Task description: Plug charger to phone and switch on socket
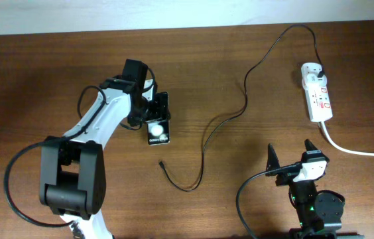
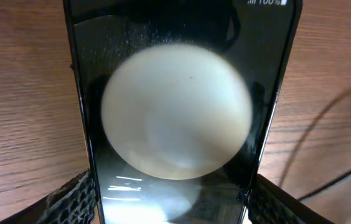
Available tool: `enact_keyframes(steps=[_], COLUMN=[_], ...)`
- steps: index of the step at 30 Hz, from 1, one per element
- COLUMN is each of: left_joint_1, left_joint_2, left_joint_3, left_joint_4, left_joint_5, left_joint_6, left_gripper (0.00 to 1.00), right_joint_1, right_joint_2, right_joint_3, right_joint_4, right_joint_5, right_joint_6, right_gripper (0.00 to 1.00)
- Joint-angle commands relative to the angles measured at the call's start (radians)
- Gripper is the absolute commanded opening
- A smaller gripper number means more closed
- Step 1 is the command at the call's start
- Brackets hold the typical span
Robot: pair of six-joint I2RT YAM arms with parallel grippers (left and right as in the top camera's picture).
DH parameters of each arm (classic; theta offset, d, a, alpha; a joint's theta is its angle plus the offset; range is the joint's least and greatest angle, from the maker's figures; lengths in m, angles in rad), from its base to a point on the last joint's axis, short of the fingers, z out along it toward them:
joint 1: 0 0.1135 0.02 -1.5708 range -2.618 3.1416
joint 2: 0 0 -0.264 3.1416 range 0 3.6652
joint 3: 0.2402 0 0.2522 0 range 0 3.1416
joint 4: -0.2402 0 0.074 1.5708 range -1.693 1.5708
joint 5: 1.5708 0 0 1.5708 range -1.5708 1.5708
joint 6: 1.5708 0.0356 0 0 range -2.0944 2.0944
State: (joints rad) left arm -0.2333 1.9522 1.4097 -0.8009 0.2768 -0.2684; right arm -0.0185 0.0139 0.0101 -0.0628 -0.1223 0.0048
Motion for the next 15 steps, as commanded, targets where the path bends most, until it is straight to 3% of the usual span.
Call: enact_keyframes(steps=[1,4,6,10,15], left_joint_1=[-0.001,-0.001,-0.001,-0.001,-0.001], left_joint_2=[-0.021,-0.021,-0.021,-0.021,-0.021], left_joint_3=[-0.005,-0.005,-0.005,-0.005,-0.005], left_joint_4=[0.008,0.016,0.021,0.022,0.022], left_joint_5=[0.070,0.174,0.203,0.211,0.210], left_joint_6=[0.042,0.103,0.132,0.137,0.140], left_gripper=[0.59,0.59,0.59,0.59,0.60], right_joint_1=[0.006,0.006,0.006,0.005,0.005], right_joint_2=[-0.007,-0.007,-0.006,0.023,0.342], right_joint_3=[-0.005,-0.005,-0.002,0.076,0.360], right_joint_4=[-0.001,0.018,0.013,-0.035,-0.168], right_joint_5=[-0.068,-0.242,-0.259,-0.256,-0.245], right_joint_6=[0.011,0.011,0.141,0.222,0.221], right_gripper=[0.99,0.99,0.99,0.99,0.99])
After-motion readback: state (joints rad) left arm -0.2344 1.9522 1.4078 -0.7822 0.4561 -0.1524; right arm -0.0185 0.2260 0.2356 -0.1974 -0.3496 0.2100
